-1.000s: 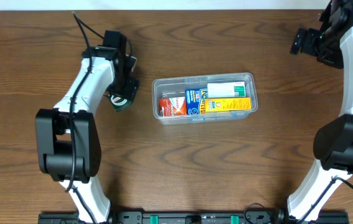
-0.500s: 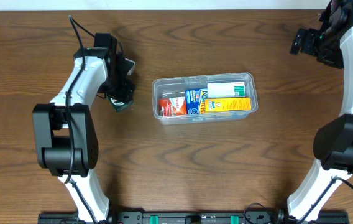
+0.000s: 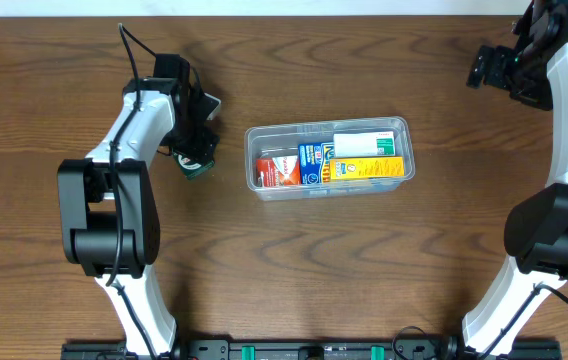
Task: Pack container
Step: 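Lower the left gripper onto the green Zam-Buk box and grasp it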
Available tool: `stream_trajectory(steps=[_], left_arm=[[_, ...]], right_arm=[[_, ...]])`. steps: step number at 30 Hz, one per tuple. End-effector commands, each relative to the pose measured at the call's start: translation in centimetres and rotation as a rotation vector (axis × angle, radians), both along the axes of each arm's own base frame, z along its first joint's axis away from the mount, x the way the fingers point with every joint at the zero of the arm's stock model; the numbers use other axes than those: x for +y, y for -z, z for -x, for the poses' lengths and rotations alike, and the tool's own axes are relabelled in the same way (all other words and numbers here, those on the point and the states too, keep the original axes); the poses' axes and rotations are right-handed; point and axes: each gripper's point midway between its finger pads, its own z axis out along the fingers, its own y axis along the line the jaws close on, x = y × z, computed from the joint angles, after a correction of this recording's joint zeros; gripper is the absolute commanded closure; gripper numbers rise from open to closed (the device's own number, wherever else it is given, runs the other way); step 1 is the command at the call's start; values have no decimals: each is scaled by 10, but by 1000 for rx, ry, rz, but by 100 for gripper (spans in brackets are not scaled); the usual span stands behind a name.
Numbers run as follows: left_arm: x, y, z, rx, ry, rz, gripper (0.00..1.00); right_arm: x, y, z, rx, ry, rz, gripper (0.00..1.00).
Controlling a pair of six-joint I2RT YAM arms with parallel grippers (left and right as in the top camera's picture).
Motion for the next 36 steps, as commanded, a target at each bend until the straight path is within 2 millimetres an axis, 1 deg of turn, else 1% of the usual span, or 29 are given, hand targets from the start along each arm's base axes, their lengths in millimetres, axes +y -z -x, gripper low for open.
stream_trajectory(steps=[1,10,16,20,22,28,36], left_arm=[[9,15,5,38,18,-29,24],[7,16,14,75,20,-18,23],[7,16,16,84,21,-15,19],[7,16,20,97,70,-19,18],[7,16,22,104,69,-19,15],[7,16,21,100,69,-19,14],[6,16,16,80,125,-23,14]], right_arm=[[-1,-5,-2,-17,12,-7,1],[0,-5,-2,-17,11,-7,1],[0,-5,-2,-17,11,-7,1],[0,-5,-2,-17,11,-7,1],[-1,-5,-2,-17,12,-7,1],[0,-5,-2,-17,10,-7,1],[0,-5,-2,-17,10,-7,1]])
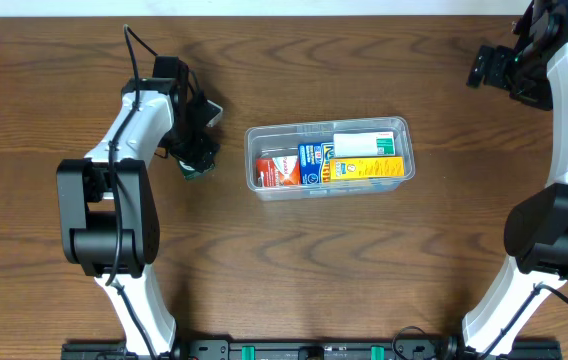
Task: Pack container
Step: 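Lower the left gripper onto the green Zam-Buk box and grasp it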
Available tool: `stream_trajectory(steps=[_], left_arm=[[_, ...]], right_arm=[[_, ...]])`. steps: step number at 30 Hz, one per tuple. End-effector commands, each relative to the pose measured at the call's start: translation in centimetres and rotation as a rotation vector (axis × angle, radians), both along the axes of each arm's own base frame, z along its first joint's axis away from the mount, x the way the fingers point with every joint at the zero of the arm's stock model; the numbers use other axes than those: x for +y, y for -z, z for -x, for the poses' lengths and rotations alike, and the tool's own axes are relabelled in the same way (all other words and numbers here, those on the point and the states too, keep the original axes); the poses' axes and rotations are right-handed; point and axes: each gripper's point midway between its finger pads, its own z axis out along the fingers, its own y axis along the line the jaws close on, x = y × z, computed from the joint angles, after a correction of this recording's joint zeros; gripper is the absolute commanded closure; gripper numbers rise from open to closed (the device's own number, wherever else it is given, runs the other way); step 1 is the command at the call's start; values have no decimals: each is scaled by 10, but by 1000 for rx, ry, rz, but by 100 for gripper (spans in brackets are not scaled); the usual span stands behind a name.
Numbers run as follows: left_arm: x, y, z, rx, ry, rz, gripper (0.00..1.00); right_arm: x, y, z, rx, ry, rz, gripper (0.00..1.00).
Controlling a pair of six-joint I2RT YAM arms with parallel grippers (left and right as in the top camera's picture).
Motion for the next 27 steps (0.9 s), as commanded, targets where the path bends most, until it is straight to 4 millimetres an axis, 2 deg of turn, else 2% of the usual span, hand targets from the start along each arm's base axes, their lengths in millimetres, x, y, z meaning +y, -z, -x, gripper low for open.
stream_trajectory(steps=[1,18,27], left_arm=[[3,14,4,33,39,-10,14],[3,14,19,84,353,-17,14],[2,14,13,60,369,-17,14]], right_arm=[[0,-5,-2,-17,10,-7,1],[0,-5,-2,-17,9,-7,1],[1,-5,-2,-17,9,-7,1]])
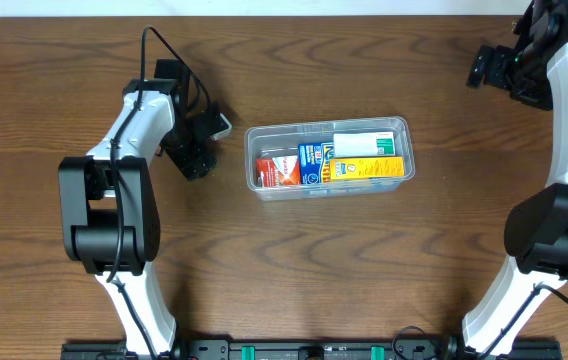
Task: Pack container
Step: 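Lower the left gripper onto the green Zam-Buk box and grasp it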
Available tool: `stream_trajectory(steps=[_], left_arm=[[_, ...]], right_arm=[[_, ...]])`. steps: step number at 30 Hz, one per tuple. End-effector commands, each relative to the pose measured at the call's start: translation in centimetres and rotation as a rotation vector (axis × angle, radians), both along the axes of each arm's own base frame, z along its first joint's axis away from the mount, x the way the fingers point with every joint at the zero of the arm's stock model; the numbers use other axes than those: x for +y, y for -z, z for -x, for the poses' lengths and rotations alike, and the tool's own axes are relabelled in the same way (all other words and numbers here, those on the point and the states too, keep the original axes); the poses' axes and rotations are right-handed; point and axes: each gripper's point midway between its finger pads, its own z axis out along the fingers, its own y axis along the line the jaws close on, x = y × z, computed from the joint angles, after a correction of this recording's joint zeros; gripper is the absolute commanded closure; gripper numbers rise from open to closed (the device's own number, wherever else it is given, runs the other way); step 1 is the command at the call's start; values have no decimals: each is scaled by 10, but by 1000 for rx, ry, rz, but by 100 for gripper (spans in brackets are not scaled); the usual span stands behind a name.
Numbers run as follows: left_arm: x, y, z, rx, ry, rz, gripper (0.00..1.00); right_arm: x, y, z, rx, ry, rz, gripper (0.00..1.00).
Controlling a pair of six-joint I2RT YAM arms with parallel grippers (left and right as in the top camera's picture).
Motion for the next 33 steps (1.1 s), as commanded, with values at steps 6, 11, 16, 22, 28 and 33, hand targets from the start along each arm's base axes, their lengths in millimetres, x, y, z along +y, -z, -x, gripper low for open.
stream_trajectory(steps=[6,11,16,22,28,33], left_arm=[[-8,9,3,20,23,56,14],[-10,10,5,26,23,67,14],[-9,17,11,38,23,66,14],[-9,25,10,21,23,66,14],[-10,25,8,11,23,67,32],[-11,25,7,8,8,75,55]], right_arm=[[1,-5,-2,-18,9,-7,1],[1,-5,-2,-17,9,-7,1],[1,-5,-2,-18,8,-7,1],[1,-5,-2,-18,8,-7,1],[1,-5,-2,-17,8,-7,1],[1,-5,-2,-18,8,-7,1]])
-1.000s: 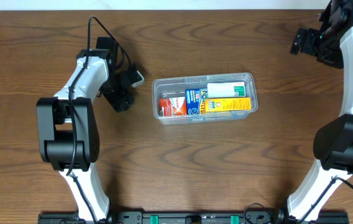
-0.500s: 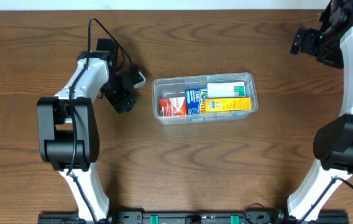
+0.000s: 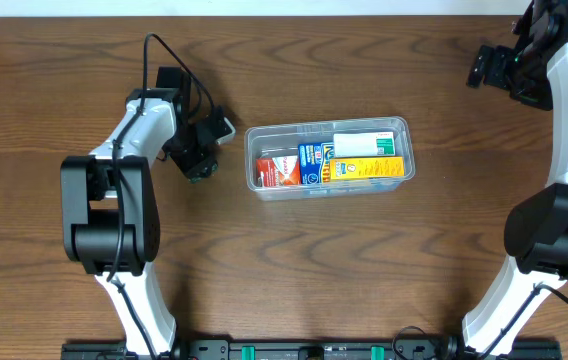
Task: Pack container
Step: 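Lower the left gripper onto the green Zam-Buk box and grasp it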
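Note:
A clear plastic container (image 3: 326,131) sits mid-table. It holds a red packet (image 3: 276,171), a blue packet (image 3: 311,164), a yellow box (image 3: 364,168) and a white-and-green box (image 3: 366,145). My left gripper (image 3: 200,168) points down at the table just left of the container. It seems shut on a small dark green object that its fingers almost hide. My right gripper (image 3: 480,68) hangs at the far right back corner, away from everything, and its jaws cannot be made out.
The wooden table (image 3: 294,260) carries only the container and the green object. The left arm's cable (image 3: 154,50) loops above its wrist. Both arm bases stand at the near edge.
The left gripper has shifted slightly right, toward the container, and its wrist has turned a little more. The right arm and the container's contents are as they were.
The left gripper first stood over a small green object lying on the table left of the container. It then sat lower over the object. After that its wrist had rotated and the object was hidden. Now it is slightly nearer the container.

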Available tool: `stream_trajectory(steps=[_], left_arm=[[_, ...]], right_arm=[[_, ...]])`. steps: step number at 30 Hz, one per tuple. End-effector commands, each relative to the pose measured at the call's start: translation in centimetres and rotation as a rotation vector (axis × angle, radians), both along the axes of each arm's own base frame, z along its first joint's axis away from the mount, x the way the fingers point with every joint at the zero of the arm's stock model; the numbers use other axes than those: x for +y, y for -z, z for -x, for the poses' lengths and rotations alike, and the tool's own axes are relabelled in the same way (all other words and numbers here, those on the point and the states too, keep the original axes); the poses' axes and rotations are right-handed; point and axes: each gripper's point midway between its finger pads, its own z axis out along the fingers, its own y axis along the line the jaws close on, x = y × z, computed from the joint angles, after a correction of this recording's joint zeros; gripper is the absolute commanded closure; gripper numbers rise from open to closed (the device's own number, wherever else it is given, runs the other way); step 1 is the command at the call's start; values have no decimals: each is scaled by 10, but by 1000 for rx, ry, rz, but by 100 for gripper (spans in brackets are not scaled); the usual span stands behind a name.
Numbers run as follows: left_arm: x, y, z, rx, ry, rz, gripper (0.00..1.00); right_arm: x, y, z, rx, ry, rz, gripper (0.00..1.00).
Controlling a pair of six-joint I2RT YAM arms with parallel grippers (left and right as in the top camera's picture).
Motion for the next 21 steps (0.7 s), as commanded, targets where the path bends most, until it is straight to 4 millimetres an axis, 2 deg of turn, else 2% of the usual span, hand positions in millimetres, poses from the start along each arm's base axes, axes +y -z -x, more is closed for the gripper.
stream_trajectory(steps=[1,10,15,21], left_arm=[[-2,9,6,33,-25,23,55],[-9,8,6,56,-250,72,55],[-9,8,6,79,-461,80,61],[-9,8,6,105,-695,88,61]], right_arm=[[1,-5,-2,-17,8,-7,1],[1,-5,-2,-18,8,-7,1],[1,-5,-2,-18,8,-7,1],[1,-5,-2,-18,8,-7,1]])
